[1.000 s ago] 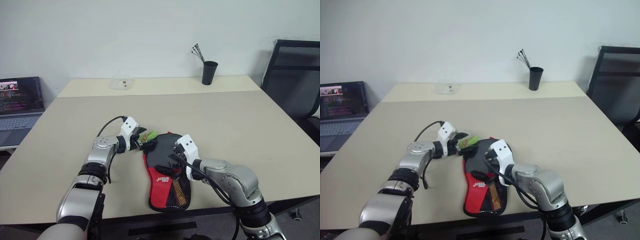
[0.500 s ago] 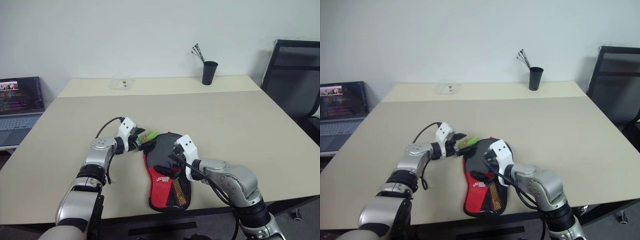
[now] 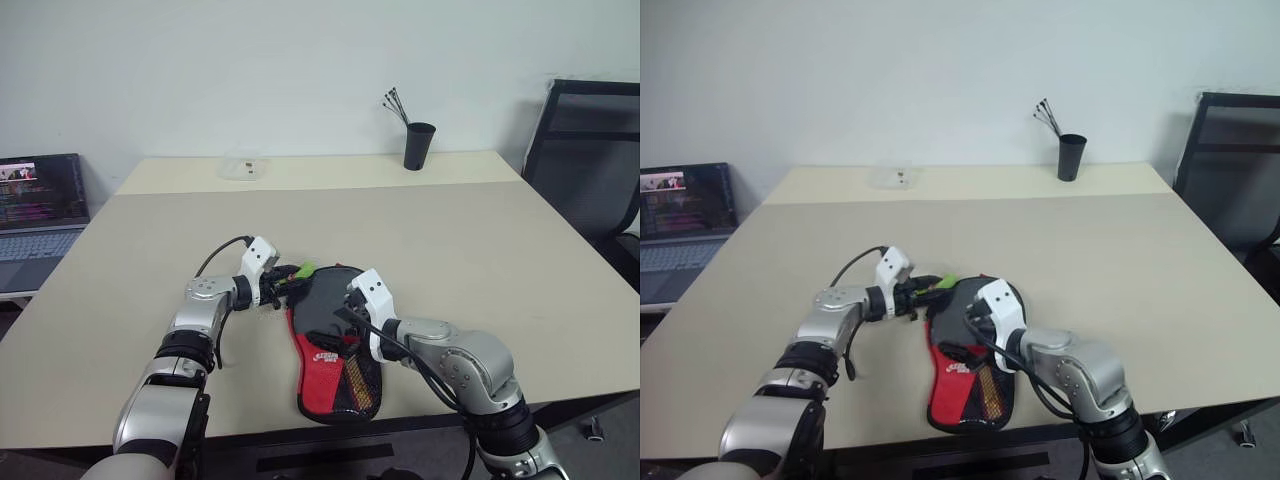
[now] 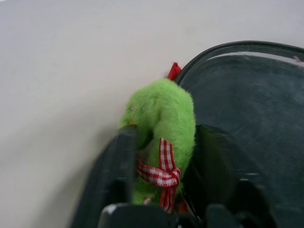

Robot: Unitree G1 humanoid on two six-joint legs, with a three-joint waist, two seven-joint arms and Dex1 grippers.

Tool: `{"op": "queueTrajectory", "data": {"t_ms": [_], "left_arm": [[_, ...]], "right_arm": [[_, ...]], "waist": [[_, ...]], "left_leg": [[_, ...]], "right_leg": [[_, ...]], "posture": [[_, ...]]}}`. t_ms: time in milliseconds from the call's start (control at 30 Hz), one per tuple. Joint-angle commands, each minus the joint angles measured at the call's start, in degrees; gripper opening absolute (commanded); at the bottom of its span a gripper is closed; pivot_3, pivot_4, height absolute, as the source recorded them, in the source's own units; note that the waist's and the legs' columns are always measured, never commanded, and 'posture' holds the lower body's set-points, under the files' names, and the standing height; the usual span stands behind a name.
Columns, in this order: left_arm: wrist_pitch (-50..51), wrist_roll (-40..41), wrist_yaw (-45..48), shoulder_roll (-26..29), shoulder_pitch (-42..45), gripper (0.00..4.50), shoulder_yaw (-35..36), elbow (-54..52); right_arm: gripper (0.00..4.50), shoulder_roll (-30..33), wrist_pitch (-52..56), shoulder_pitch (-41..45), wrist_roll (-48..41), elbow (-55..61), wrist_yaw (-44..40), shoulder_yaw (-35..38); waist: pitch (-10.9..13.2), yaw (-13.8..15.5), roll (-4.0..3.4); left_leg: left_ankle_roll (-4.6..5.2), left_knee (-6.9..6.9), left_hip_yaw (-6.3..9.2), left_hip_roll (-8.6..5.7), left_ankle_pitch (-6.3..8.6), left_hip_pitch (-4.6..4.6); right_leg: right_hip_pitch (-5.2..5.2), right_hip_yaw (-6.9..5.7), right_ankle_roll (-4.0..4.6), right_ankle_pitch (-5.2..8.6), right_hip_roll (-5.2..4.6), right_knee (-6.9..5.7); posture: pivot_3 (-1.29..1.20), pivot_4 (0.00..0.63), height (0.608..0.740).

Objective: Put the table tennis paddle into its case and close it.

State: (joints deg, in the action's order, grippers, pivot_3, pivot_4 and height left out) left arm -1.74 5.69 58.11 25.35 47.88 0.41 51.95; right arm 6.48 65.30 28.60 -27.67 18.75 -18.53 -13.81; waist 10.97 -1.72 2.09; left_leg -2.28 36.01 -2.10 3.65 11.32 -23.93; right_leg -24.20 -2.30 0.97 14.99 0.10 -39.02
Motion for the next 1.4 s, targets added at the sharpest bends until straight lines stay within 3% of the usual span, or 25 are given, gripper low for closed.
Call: {"op": "queueTrajectory", "data": {"t_ms": [33,100,400,633,900,1167,1400], "left_arm": [[-0.42,0.45,-0.36,0.27,-0.34,0.49,0.57,-1.54],[-0.68,0.45,-0.73,0.32,-0.40,0.05,0.72,-1.58],[-0.15,1.31,-0.38,0.34,-0.64,0.05,1.07,-2.69],[-0.64,1.39,-0.48,1.53,-0.33,0.05,1.39,-3.00],[-6.41,-5.08,-12.00,2.60,8.19,0.05,-0.24,9.07],[-9.58,-9.41,-16.87,-1.83,16.82,0.05,-2.14,18.11],[-11.11,-14.75,-20.76,-8.95,23.58,0.05,-5.62,22.56]], "right_arm": [[4.50,-0.26,-1.39,0.51,0.39,0.73,-0.18,-0.27],[4.50,0.10,-2.26,1.32,0.96,-0.17,-0.54,-0.42],[4.50,0.93,-15.47,7.46,9.45,-14.29,-3.87,-5.39],[4.50,1.27,-19.73,5.91,12.80,-19.79,-6.32,-6.70],[4.50,1.59,-19.21,2.22,14.59,-17.87,-6.44,-7.18],[4.50,1.28,-18.54,1.06,15.66,-17.28,-6.34,-6.63],[4.50,0.68,-16.48,0.19,15.56,-15.51,-5.79,-6.00]], "waist": [[0.00,0.01,0.00],[0.00,0.02,0.00],[0.00,-0.05,0.01],[-0.01,0.04,0.03],[-0.10,0.09,0.16],[-0.21,0.12,0.34],[-0.22,0.18,0.35]], "left_leg": [[0.00,0.00,0.00,0.00,0.00,0.00],[0.00,0.00,0.00,-0.01,0.00,0.00],[0.00,0.00,-0.02,-0.01,0.00,-0.01],[0.00,0.01,-0.03,-0.02,0.00,-0.04],[0.00,0.03,0.03,-0.01,0.00,0.05],[0.00,0.05,0.00,-0.04,0.00,0.03],[-0.01,0.05,-0.01,-0.05,0.00,0.03]], "right_leg": [[0.01,0.00,0.00,0.00,0.00,0.00],[0.01,0.00,0.00,0.00,0.00,0.00],[0.01,0.01,0.00,0.00,0.03,0.02],[0.00,0.02,0.00,0.00,0.02,0.04],[0.08,-0.03,0.00,0.00,0.02,-0.01],[0.08,-0.03,-0.02,-0.01,0.01,0.01],[0.08,-0.02,-0.02,-0.01,0.01,0.01]], "posture": [[0.00,0.150,0.740],[0.00,0.150,0.740],[0.00,0.150,0.740],[0.00,0.150,0.740],[0.00,0.150,0.740],[0.00,0.150,0.740],[0.00,0.150,0.740]]}}
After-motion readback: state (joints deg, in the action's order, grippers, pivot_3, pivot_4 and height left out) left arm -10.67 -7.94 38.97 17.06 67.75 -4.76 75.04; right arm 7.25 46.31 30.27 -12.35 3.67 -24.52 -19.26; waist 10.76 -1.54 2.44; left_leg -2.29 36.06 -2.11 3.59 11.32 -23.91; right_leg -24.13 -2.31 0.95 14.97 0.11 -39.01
